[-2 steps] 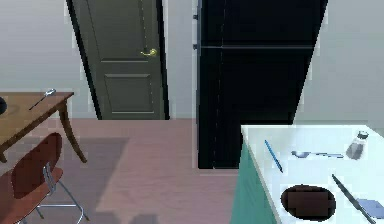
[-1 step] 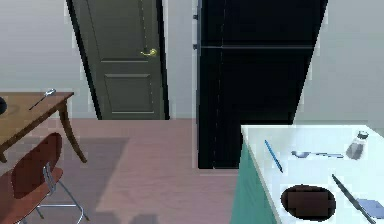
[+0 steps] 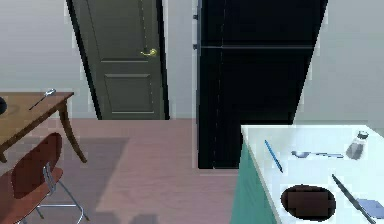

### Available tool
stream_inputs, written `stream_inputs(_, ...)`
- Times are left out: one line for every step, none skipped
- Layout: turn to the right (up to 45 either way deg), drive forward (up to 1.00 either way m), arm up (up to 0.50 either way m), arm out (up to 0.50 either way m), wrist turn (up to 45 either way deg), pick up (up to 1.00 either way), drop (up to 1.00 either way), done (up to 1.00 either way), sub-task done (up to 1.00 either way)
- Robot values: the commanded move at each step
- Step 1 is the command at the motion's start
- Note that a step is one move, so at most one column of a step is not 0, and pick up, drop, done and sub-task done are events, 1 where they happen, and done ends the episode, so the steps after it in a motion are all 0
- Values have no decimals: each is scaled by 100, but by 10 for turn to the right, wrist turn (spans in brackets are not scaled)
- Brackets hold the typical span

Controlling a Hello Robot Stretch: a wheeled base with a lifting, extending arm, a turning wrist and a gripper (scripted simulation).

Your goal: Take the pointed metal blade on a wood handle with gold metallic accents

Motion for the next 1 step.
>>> stream_inputs(0, 0, 0, 0, 450, 0, 0, 0, 0)
